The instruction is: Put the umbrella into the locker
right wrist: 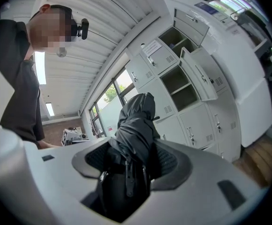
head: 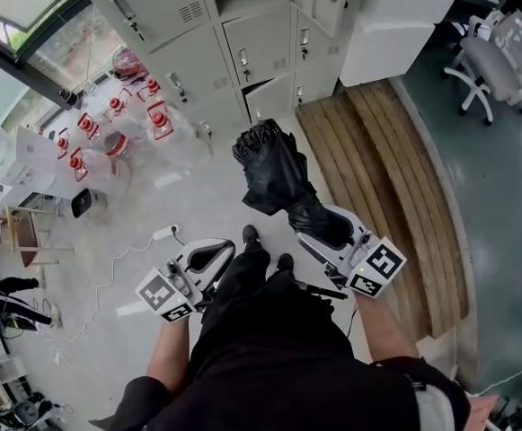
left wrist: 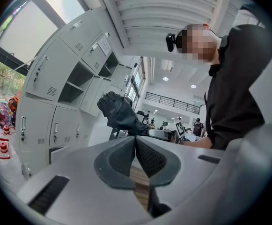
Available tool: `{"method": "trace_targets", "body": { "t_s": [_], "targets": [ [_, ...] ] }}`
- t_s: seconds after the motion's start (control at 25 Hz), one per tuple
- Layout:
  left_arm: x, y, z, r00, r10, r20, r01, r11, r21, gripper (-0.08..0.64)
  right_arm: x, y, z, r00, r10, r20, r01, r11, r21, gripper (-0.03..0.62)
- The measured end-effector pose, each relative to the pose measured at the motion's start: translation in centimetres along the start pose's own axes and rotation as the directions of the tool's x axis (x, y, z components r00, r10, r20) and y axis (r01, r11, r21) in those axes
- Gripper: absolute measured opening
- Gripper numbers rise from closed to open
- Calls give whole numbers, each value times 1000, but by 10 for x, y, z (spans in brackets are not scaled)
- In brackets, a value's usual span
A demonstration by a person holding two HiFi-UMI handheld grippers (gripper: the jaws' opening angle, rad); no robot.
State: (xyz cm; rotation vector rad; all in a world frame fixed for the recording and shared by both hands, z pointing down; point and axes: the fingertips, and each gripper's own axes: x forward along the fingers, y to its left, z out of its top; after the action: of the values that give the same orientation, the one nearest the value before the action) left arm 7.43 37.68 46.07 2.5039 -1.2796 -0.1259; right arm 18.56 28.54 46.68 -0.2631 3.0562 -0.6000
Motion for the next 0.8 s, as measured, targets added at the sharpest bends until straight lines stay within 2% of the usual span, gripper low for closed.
{"method": "trace_targets", "body": {
  "t_s": [0.16, 0.48, 0.68, 0.8],
  "targets": [
    [18, 10, 7, 998, -55, 6, 55, 998, -18, 20, 0, -14, 5, 997, -68, -34, 66, 996, -68, 259],
    [47, 38, 40, 989, -143, 23, 143, 990, 4, 20, 27, -46, 23, 995, -98, -36, 96, 995, -38, 259],
    [69, 55, 96, 977, -211, 39, 205, 971, 127, 20, 54, -69, 47, 993, -111, -29, 110, 993, -43, 259],
    [74, 73, 120, 965, -256, 59, 244, 957, 156, 20, 77, -84, 60, 991, -128, -32, 126, 991, -53, 259]
  ]
}}
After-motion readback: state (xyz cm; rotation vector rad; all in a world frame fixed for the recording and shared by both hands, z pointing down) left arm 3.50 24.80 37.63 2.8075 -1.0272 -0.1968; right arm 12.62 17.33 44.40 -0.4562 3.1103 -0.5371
